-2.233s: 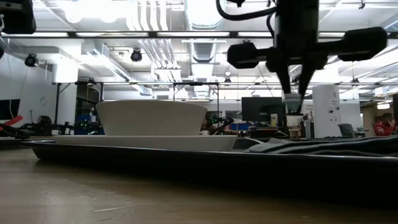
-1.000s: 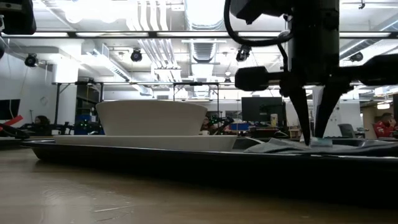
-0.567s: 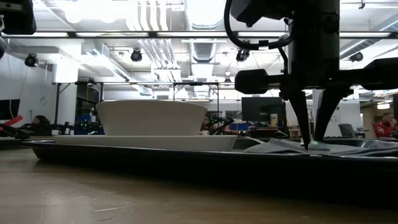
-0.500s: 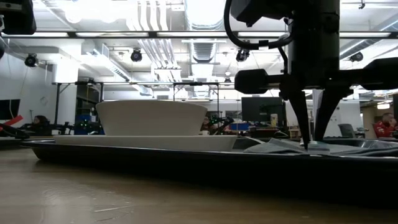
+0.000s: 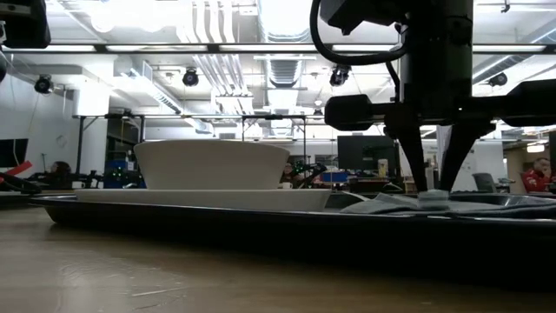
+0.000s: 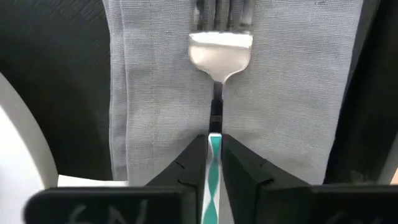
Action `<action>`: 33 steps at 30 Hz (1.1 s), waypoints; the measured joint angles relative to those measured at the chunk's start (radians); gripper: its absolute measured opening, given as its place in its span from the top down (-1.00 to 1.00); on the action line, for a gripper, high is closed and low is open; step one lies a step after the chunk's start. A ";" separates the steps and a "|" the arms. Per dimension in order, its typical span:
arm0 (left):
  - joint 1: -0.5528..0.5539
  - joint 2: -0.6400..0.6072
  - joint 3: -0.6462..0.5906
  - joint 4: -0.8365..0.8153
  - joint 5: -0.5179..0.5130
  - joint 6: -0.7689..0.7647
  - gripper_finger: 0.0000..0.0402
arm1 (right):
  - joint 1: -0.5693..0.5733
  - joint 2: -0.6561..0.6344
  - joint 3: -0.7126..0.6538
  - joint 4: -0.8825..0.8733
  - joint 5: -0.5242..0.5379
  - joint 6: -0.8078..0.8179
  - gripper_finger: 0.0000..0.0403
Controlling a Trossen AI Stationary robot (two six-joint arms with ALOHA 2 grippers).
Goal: Set up tray
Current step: Put the blue fork on the gray napkin to the right of the white plate, then put the blue spoon on the gray napkin to the right of the white plate
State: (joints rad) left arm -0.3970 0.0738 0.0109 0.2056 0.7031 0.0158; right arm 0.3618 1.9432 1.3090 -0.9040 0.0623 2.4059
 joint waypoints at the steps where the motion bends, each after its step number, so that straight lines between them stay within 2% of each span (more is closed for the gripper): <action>1: 0.000 0.000 0.000 0.000 0.000 0.000 0.44 | 0.000 0.000 0.000 0.001 0.000 0.000 0.72; 11: 0.000 0.000 0.000 0.000 0.000 0.000 0.44 | 0.000 -0.024 0.004 0.002 -0.004 -0.016 0.34; 16: 0.000 0.000 0.000 0.000 0.000 0.000 0.44 | 0.000 -0.076 0.006 -0.007 0.001 -0.083 0.26; 21: 0.000 0.000 0.000 0.000 0.000 0.000 0.44 | -0.002 -0.122 0.006 -0.029 0.017 -0.218 0.23; 27: 0.000 0.000 0.000 -0.001 0.000 0.000 0.44 | -0.041 -0.179 0.006 -0.116 0.031 -0.478 0.23; 30: 0.000 0.002 0.000 -0.001 0.000 0.000 0.44 | -0.055 -0.198 0.006 -0.144 0.098 -0.684 0.24; 33: 0.000 0.006 0.000 0.001 0.000 0.000 0.44 | -0.068 -0.212 0.008 -0.143 0.121 -0.939 0.27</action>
State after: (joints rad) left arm -0.3973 0.0799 0.0109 0.2062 0.7029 0.0158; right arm 0.2940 1.7309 1.3172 -1.0469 0.1830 1.4672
